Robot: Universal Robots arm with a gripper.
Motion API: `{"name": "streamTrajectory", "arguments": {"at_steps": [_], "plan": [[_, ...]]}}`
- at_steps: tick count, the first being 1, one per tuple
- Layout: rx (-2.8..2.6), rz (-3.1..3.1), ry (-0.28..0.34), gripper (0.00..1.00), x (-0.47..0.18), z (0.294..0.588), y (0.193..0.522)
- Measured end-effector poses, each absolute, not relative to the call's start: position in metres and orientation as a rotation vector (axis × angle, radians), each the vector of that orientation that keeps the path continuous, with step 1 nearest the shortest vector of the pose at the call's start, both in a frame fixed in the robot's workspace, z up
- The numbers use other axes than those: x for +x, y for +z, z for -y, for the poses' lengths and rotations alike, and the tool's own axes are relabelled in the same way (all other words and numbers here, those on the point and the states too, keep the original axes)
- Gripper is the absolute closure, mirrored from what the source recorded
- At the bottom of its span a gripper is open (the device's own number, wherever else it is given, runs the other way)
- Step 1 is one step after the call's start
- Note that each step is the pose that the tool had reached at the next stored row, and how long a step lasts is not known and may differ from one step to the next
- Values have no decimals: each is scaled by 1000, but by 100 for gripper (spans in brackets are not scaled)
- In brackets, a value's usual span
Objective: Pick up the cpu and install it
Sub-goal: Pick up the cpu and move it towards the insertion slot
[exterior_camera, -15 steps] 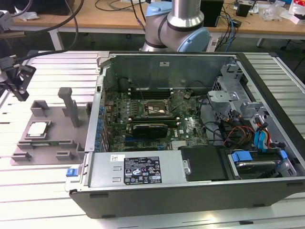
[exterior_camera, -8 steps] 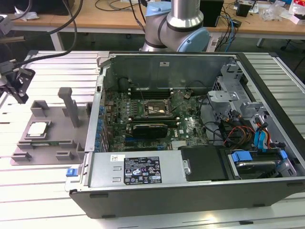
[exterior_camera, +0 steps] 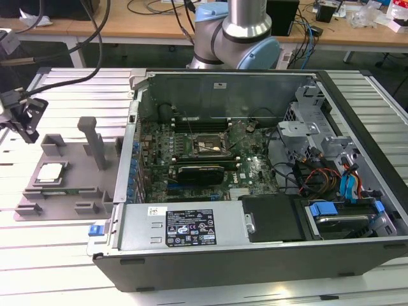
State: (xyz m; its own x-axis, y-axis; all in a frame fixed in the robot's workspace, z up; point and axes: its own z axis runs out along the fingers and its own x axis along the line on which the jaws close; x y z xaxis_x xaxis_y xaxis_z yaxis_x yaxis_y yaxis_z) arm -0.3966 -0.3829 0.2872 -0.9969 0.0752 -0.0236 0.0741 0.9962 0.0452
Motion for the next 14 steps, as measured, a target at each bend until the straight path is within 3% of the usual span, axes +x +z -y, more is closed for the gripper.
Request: {"name": "streamTrajectory", "arguments": {"at_steps": [14], "plan": [[117,-3113,69,89,-402,383,270]]}}
